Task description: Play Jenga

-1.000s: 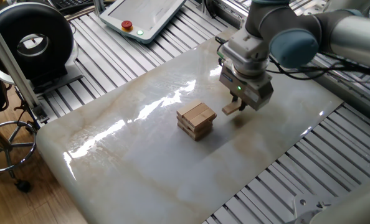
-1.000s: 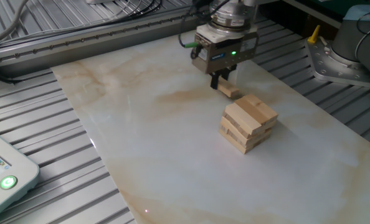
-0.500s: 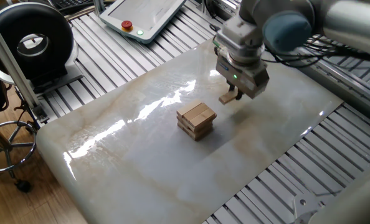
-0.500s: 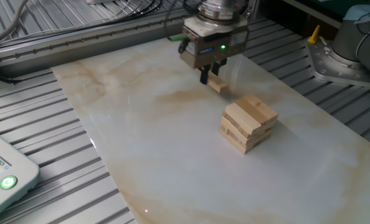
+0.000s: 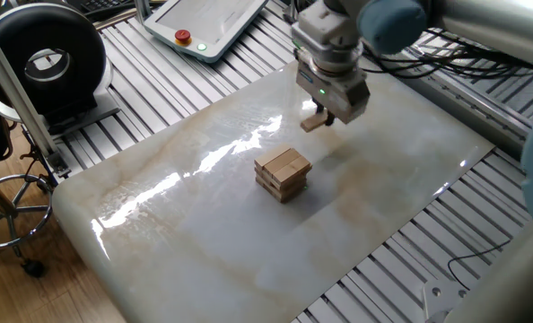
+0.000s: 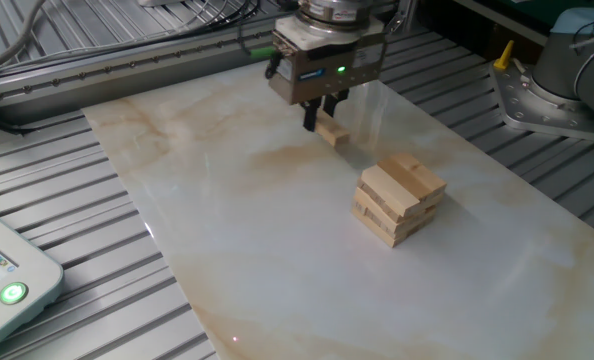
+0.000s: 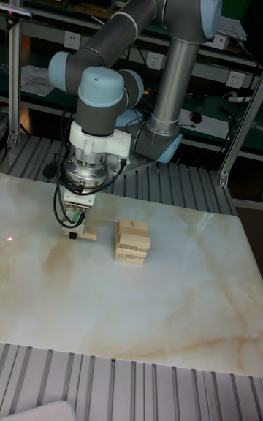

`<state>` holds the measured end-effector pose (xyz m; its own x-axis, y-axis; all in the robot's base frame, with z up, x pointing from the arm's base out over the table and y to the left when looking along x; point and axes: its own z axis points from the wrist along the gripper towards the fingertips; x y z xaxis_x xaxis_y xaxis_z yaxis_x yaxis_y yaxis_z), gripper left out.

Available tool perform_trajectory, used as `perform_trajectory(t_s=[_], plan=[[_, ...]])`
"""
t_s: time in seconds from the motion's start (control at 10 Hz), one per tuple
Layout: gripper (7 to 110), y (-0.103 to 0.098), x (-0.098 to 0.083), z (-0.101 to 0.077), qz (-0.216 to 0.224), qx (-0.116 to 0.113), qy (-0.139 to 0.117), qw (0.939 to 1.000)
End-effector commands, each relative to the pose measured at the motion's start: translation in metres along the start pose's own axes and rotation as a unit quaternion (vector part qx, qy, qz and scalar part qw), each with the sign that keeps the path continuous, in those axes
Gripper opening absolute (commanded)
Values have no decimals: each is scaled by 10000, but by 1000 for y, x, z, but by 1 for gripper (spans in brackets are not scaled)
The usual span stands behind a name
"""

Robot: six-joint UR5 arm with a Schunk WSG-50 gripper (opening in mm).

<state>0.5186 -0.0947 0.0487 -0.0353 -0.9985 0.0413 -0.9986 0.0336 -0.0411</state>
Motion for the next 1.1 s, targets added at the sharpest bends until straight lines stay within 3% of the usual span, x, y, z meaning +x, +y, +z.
perform_trajectory(t_s=[0.0,0.3,0.7,1.0], plan=[[7,-28,-12,4,141,119,9,9998],[7,-40,-22,16,246,175,-96,9995],[7,-42,-16,20,305,261,-64,9992],[7,-39,-23,25,381,222,-286,9986]])
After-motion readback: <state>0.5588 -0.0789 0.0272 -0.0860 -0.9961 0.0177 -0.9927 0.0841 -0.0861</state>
